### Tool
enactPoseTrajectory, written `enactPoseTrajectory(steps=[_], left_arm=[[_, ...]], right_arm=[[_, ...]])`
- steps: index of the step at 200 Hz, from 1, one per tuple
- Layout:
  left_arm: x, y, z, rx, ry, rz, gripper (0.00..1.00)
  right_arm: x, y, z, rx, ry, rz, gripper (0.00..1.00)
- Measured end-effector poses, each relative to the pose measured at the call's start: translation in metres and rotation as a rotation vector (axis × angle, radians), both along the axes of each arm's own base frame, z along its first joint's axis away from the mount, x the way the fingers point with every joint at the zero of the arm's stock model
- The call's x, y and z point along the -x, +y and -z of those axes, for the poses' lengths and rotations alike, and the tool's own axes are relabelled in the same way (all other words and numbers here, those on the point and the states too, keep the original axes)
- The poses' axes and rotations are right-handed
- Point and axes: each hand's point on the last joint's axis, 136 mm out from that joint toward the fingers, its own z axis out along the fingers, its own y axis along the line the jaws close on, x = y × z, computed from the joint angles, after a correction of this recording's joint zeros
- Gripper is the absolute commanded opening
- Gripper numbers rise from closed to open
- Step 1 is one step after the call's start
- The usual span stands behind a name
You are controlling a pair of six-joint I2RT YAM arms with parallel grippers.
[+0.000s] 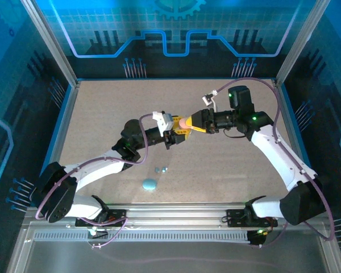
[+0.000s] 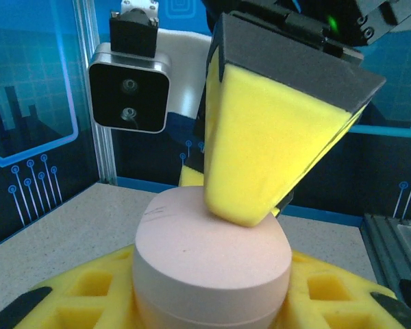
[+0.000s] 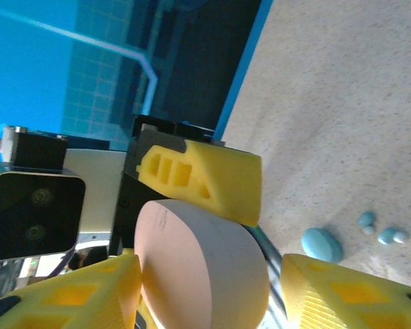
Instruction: Insert wireless bluetooth earbuds into charging case
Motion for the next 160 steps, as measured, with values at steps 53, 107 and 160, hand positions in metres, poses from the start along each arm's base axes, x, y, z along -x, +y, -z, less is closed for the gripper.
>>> enactPoseTrajectory(steps=[53,107,160], left_arm=[[0.0,0.002,-0.003,0.008,-0.007,0.004,0.35],[-0.004,0.0,0.004,-0.033,0.01,-0.006,0.48],[-0.013,0.003,0.016,-0.083,0.039,-0.057,0.7]], right_arm=[[0.0,0.004,-0.005,-0.058,0.037,-0.031,0.3],[-0.004,0.001,0.001,-0.054,0.061,-0.004,0.16],[-0.026,-0.022,0.023,-0.023,0.07,0.148,0.16]])
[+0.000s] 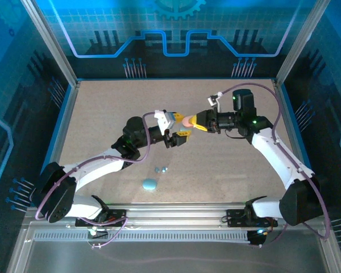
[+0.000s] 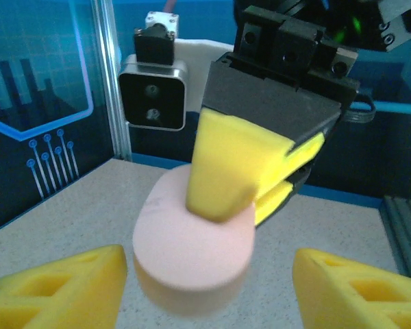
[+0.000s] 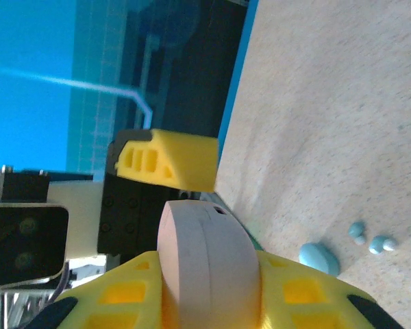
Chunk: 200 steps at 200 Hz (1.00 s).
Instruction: Insert wireless bluetooth earbuds into charging case
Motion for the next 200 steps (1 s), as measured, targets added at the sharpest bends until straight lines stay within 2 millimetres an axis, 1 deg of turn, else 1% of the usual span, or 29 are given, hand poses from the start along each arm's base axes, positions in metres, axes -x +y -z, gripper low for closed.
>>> enactPoseTrajectory(steps=[17,32,50,67,88,108,126,147,171,191,200], left_arm=[[-0.003,0.003,0.0,-0.007,-0.001,-0.025,0.73],[-0.004,0.007,-0.005,-0.004,-0.022,-0.054,0.75],[-0.005,0.015,-0.012,0.006,-0.04,-0.097,0.77],[-0.007,0.023,-0.018,0.014,-0.047,-0.143,0.78],[-0.011,0.033,-0.021,0.012,-0.027,-0.211,0.8],[-0.016,0.044,-0.017,-0.004,0.023,-0.274,0.81],[-0.024,0.052,-0.014,-0.021,0.075,-0.329,0.83],[-0.031,0.061,-0.014,-0.035,0.122,-0.376,0.83],[-0.035,0.07,-0.015,-0.039,0.163,-0.413,0.84],[-0.037,0.077,-0.011,-0.043,0.199,-0.446,0.84],[-0.038,0.08,-0.01,-0.047,0.211,-0.456,0.84]], right_arm=[[-0.012,-0.017,0.012,0.021,0.005,0.09,0.16],[-0.025,-0.034,0.03,0.045,0.016,0.178,0.16],[-0.038,-0.053,0.064,0.098,0.067,0.28,0.16],[-0.048,-0.061,0.096,0.156,0.129,0.329,0.17],[-0.06,-0.063,0.132,0.211,0.187,0.34,0.17],[-0.065,-0.062,0.167,0.252,0.252,0.335,0.18],[-0.065,-0.06,0.196,0.288,0.303,0.318,0.19],[-0.062,-0.053,0.223,0.321,0.351,0.291,0.2],[-0.062,-0.045,0.243,0.351,0.376,0.263,0.22],[-0.066,-0.04,0.25,0.368,0.371,0.246,0.24],[-0.067,-0.038,0.249,0.371,0.364,0.242,0.26]])
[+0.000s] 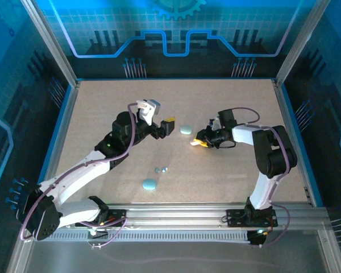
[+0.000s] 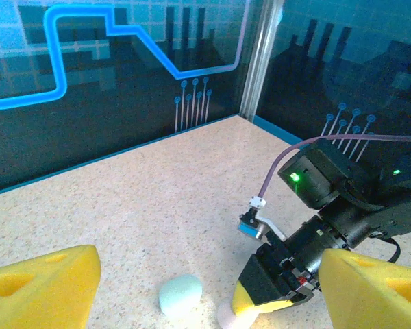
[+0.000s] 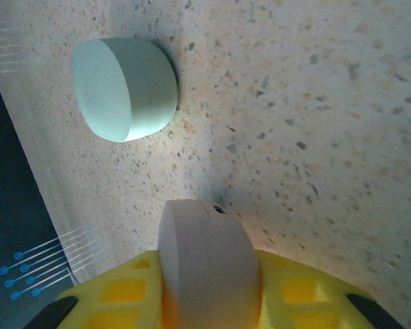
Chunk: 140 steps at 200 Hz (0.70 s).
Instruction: Insert wireless bluetooth earbuds into charging case
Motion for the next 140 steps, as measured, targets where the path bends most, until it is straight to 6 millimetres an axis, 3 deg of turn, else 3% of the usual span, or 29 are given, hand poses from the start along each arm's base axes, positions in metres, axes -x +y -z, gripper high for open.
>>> enactPoseTrajectory(steps=[21,53,81,140], left_arm=[[-0.002,0.006,0.005,-0.001,0.033,-0.022,0.87],[-0.004,0.011,0.008,0.005,0.055,-0.046,0.99],[-0.005,0.012,0.008,0.013,0.059,-0.05,0.99],[-0.007,0.015,0.008,0.013,0.059,-0.06,0.99]], right_arm=[[-0.002,0.0,0.0,0.023,-0.021,-0.012,0.31],[-0.002,-0.002,0.001,0.06,-0.039,-0.03,0.36],[-0.001,-0.005,0.001,0.088,-0.051,-0.04,0.43],[0.004,-0.01,0.006,0.129,-0.04,-0.053,0.48]])
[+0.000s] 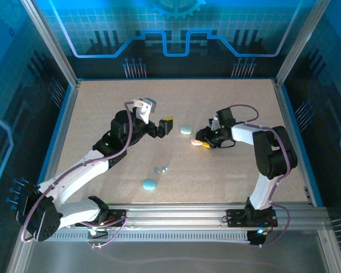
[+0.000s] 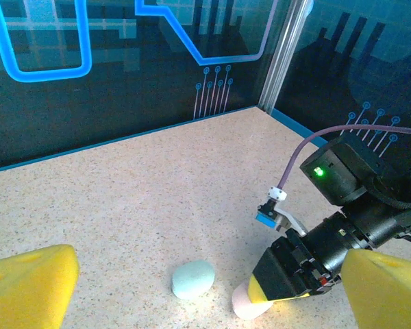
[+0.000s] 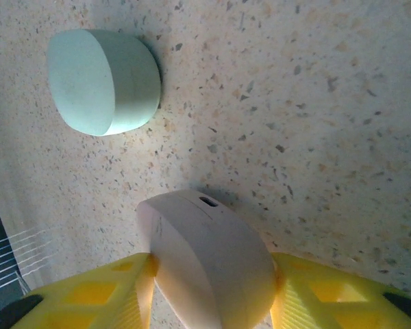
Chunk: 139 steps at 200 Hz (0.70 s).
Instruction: Insert wireless bluetooth earbuds into charging case
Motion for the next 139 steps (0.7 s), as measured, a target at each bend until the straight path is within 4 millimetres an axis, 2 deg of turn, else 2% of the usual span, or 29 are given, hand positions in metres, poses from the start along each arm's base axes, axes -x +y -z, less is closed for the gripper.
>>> enactPoseTrajectory(steps=[24,69,89,99,112,139], left_arm=[[-0.001,0.001,0.0,0.0,0.0,-0.004,0.99],[-0.001,0.002,0.0,-0.001,0.0,-0.008,0.99],[-0.002,0.003,0.0,-0.001,0.0,-0.011,0.99],[-0.002,0.003,0.0,-0.001,0.0,-0.013,0.99],[-0.002,0.004,0.001,-0.001,0.002,-0.015,0.99],[-0.003,0.006,0.002,-0.005,0.007,-0.028,0.99]], right_arm=[[0.001,-0.004,0.0,0.025,0.001,0.004,0.48],[0.005,-0.012,0.001,0.078,0.001,0.009,0.54],[0.007,-0.015,0.001,0.097,0.004,0.006,0.59],[0.008,-0.016,0.0,0.105,0.004,0.006,0.64],[0.01,-0.017,-0.002,0.112,0.003,0.004,0.69],[0.012,-0.021,-0.013,0.132,-0.018,0.005,0.7]])
